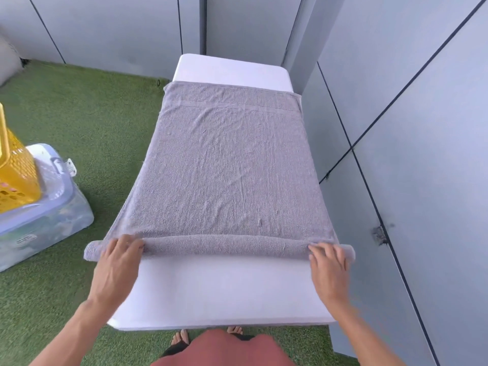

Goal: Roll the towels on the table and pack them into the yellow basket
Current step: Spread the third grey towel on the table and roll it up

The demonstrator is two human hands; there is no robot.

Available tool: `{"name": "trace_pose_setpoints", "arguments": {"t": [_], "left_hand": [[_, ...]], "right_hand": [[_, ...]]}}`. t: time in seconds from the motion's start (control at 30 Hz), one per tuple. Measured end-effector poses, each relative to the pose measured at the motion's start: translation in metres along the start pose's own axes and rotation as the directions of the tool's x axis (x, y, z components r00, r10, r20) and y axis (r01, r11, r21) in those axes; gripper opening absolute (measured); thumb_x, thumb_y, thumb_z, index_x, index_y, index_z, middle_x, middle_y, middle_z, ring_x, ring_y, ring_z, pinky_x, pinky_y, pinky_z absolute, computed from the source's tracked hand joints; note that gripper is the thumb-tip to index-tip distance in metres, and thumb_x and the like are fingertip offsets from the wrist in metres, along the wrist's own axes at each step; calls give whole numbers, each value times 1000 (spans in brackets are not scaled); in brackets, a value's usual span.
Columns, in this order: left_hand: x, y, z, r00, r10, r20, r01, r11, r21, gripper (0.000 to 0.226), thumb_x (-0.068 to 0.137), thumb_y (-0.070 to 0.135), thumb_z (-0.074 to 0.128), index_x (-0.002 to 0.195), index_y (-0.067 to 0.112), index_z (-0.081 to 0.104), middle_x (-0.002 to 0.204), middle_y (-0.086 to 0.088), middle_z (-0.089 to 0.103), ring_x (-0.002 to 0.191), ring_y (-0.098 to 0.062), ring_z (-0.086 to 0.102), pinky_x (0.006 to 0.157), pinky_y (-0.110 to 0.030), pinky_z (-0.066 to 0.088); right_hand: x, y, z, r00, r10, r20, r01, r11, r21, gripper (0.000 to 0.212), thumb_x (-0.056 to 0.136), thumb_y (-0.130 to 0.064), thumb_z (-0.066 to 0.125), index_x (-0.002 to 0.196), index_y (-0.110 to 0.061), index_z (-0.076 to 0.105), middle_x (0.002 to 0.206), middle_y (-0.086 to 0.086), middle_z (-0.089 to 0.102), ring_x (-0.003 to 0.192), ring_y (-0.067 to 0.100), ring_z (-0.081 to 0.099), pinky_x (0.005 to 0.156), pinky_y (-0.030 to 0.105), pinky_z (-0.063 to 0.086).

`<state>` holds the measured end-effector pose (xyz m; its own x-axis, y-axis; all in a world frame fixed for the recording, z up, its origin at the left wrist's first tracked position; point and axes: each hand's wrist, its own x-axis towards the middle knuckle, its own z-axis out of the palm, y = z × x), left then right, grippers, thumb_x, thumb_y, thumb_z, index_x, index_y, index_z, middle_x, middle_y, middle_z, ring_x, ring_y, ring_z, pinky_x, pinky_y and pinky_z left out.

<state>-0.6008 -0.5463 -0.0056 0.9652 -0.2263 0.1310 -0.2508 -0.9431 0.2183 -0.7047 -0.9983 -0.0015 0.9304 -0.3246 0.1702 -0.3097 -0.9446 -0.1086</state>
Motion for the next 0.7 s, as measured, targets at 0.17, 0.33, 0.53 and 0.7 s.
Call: {"name": "trace_pose_setpoints", "arguments": {"t": [0.17, 0.33, 0.53, 0.7], "left_hand": [[-14, -2, 31, 993, 79, 90, -84, 995, 59, 63, 86, 31, 62, 132, -8, 46, 132, -24, 47, 126, -43, 44, 107, -51, 35], [26, -4, 19, 983, 15, 181, -4, 998, -56, 37, 77, -2, 71, 111, 4, 57, 104, -12, 57, 100, -35, 53, 83, -50, 51], [20, -20, 4, 880, 1, 474, 32, 998, -62, 16, 92, 6, 51, 102, 16, 57, 101, 0, 56, 104, -26, 56, 83, -39, 46], [37, -17, -6, 903, -95, 420, 203, 954, -220, 24, 88, 8, 63, 112, 12, 62, 106, -6, 55, 96, -30, 57, 79, -37, 43]], "right_hand": [[0, 5, 20, 983, -75, 168, 80, 996, -25, 62, 73, -11, 78, 129, -1, 55, 130, 13, 53, 125, 36, 41, 107, 42, 27], [32, 9, 18, 955, -54, 290, 35, 997, 71, 43, 77, 12, 64, 118, -1, 60, 112, 12, 57, 110, 36, 52, 100, 47, 41], [23, 20, -11, 810, -64, 583, 35, 998, 61, 38, 95, -5, 44, 132, -12, 50, 121, 2, 52, 121, 22, 44, 100, 29, 33], [39, 13, -32, 832, 53, 552, -287, 893, 346, 41, 87, 3, 57, 116, -25, 54, 112, -9, 52, 111, 13, 53, 76, 3, 35]]}}
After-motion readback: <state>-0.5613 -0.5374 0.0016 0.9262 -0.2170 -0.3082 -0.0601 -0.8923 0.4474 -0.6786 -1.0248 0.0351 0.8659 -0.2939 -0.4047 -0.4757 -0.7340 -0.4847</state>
